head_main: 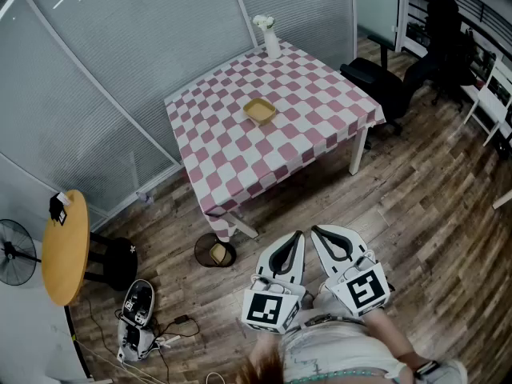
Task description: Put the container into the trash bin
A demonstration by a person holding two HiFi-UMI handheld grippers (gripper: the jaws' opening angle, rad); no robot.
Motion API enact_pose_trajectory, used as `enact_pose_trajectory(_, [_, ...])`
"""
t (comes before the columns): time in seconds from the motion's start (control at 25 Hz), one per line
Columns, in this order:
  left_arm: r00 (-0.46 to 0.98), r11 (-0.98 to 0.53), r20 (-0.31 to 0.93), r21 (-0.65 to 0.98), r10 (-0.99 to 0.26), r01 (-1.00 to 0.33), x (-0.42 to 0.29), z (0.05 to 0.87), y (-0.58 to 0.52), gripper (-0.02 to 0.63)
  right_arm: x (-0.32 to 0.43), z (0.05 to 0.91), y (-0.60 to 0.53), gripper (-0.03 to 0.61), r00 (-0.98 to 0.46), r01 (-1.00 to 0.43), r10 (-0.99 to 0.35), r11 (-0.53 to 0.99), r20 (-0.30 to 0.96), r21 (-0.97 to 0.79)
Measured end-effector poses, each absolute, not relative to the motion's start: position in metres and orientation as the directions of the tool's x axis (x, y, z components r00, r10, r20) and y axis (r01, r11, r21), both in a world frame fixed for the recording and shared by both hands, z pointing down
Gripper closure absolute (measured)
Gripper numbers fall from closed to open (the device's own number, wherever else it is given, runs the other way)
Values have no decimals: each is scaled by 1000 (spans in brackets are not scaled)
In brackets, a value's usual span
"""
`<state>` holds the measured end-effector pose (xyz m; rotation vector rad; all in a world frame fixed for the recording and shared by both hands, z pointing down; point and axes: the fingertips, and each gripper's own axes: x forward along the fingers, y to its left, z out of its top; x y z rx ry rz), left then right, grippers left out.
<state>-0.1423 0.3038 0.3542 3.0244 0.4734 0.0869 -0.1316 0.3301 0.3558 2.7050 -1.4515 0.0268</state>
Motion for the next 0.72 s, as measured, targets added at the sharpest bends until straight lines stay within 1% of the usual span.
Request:
enact_pose_trajectory(0.12, [953, -951, 41, 91, 299, 294, -142, 354, 307, 607, -132, 352, 335, 586, 537, -844, -843, -536, 31, 39])
enact_pose_trajectory(0.24, [956, -954, 45, 93, 289, 284, -140, 356, 311, 607, -131, 357, 341, 586, 512, -859, -857, -511, 48, 44])
enact_pose_trajectory(0.52, [966, -963, 57, 110, 253, 246, -135, 365, 318, 607, -117, 367, 352, 584, 507, -862, -860, -505, 55, 49])
enact_pose_trajectory(0.72, [959, -958, 76, 116, 272, 263, -119, 371, 319, 607, -101, 367, 352, 584, 521, -853, -851, -520, 57, 35])
